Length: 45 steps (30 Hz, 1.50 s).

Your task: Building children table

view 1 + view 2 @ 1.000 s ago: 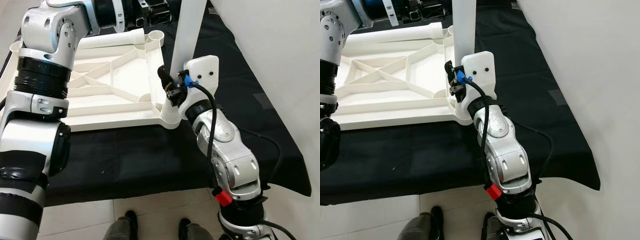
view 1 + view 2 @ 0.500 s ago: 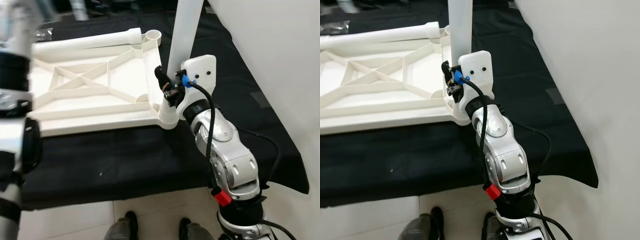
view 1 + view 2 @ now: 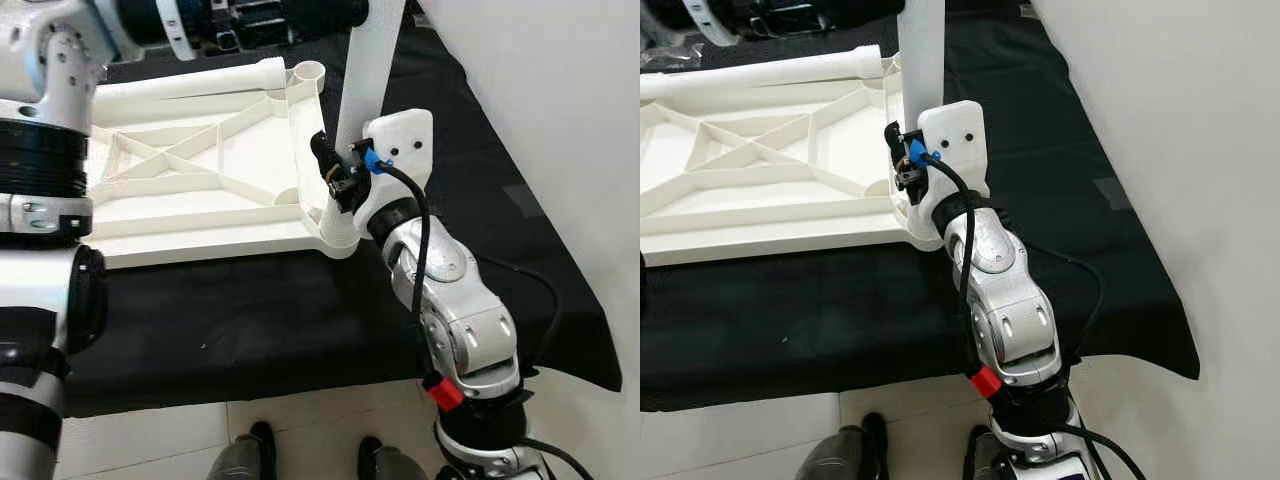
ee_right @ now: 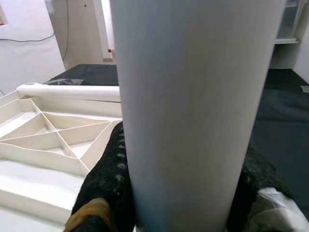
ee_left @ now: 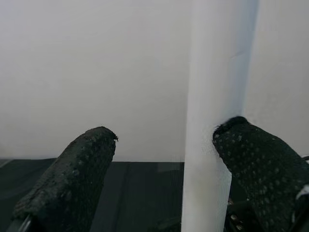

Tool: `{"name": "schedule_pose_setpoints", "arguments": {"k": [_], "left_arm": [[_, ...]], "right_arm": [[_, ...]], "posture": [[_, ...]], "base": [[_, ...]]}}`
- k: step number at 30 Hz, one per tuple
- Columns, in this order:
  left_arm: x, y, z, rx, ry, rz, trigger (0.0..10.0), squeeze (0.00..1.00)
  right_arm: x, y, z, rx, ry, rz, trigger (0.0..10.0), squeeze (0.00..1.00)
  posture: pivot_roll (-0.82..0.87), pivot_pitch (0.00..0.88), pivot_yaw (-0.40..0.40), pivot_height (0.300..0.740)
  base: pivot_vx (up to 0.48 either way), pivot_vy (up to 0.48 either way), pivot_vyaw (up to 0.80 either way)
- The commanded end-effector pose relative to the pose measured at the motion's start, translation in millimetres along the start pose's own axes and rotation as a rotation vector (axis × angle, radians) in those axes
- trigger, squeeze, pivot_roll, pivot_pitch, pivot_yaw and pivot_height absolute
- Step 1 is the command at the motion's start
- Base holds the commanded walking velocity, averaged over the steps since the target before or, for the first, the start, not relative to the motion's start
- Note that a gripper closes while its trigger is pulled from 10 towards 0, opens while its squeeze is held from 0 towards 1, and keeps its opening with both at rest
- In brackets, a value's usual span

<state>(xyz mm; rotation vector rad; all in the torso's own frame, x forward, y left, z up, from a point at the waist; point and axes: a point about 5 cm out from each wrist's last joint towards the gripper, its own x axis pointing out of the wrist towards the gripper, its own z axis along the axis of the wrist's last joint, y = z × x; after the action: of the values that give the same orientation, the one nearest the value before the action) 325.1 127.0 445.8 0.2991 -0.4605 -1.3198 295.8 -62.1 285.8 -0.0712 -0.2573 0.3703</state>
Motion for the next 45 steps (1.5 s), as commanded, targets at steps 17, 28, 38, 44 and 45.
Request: {"name": "schedule_pose_setpoints", "arguments": {"k": [17,28,38,44,45], "left_arm": [[48.6,-7.0,1,0.048,0.016,-0.107,10.0,0.00],[57.2,-6.0,9,0.060,-0.011,-0.115,7.2,0.00],[48.6,3.6,12,0.056,0.034,-0.013,0.0,0.00],[42.5,4.4,10,0.042,0.058,0.016,0.0,0.00],[41.6,4.6,10,0.038,0.057,0.019,0.0,0.00]], "right_arm": [[0.6,9.5,-30,0.039,0.164,0.041,0.0,0.00],[1.3,11.9,-29,0.041,0.156,0.055,0.0,0.00],[2.2,11.9,-25,0.029,0.131,0.058,9.7,0.00],[4.0,11.2,-22,0.009,0.112,0.065,10.0,0.00],[4.2,10.6,-21,0.000,0.105,0.068,10.0,0.00]], "posture": [[0.00,0.280,0.045,0.740],[0.00,0.273,0.045,0.740],[0.00,0.270,0.040,0.740],[0.01,0.266,0.032,0.740],[0.01,0.264,0.029,0.740]], "base": [[0.000,0.000,0.00],[0.000,0.000,0.00],[0.000,0.000,0.00],[0.000,0.000,0.00],[0.000,0.000,0.00]]}}
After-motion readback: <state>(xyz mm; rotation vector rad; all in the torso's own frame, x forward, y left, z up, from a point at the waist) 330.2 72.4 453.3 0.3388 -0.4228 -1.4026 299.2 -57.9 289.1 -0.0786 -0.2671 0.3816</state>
